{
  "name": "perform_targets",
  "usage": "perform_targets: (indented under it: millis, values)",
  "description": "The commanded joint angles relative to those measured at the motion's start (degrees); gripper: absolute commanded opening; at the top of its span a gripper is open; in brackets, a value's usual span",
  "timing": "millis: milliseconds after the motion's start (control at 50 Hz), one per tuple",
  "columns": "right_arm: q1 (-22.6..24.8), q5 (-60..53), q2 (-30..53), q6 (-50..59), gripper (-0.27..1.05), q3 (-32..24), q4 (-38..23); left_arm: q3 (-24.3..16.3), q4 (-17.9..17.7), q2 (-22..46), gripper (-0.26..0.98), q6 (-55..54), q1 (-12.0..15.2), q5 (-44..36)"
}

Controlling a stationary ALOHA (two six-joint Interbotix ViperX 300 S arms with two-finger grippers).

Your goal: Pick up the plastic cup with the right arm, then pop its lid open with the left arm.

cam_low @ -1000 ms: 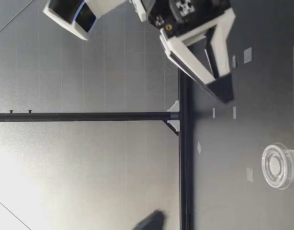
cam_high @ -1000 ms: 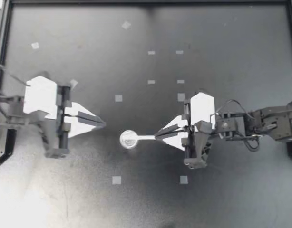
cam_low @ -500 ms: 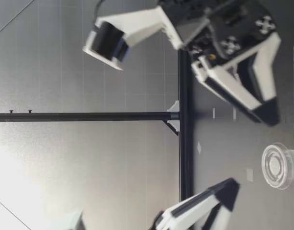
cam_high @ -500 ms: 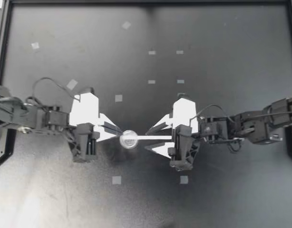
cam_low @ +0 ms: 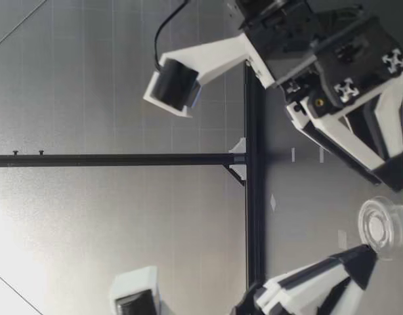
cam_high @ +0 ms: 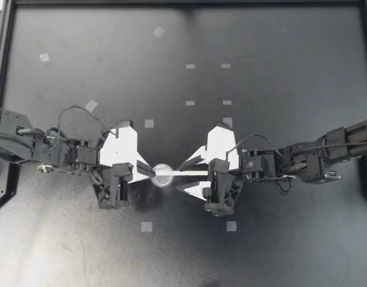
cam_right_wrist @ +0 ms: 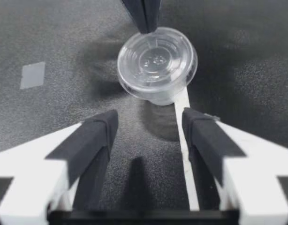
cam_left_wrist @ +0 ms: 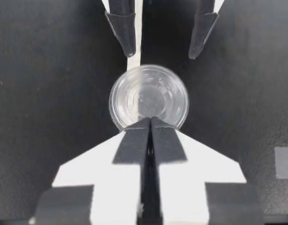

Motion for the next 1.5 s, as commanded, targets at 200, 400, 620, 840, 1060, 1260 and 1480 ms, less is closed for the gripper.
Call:
perform_targets:
  millis: [200, 400, 620, 840, 1060, 1260, 1480]
  values:
    - [0.4, -0.1, 0.4, 0.1, 0.6, -2.4, -0.1, -0.3, 0.0, 0.4, -0.02, -0.1, -0.2, -0.5]
    - [0.4, 0.1, 0.9, 0.1, 0.6, -3.0, -0.2, -0.2, 0.0, 0.9, -0.02, -0.1, -0.2, -1.0]
    - [0.5, 1.1, 2.3, 0.1, 0.6, -4.8, -0.3, -0.2, -0.2, 1.1, -0.02, -0.2, -0.2, -1.3]
    - [1.4, 3.7, 2.5, 0.1, 0.6, -6.9, -0.5, -0.2, -0.2, 1.2, -0.02, -0.2, -0.2, -1.3]
    - [1.8, 4.6, 3.6, 0.2, 0.59, -8.4, -0.8, -0.2, -0.3, 1.2, -0.02, -1.1, -0.2, -1.3]
    - [1.7, 7.6, 4.7, 0.2, 0.58, -10.5, -0.8, -0.4, -0.3, 1.1, -0.02, -1.2, -1.1, -1.3]
    - [1.8, 9.2, 4.5, 0.3, 0.5, -10.9, -0.8, -0.3, -0.3, 1.1, -0.02, -1.2, -1.3, -1.3]
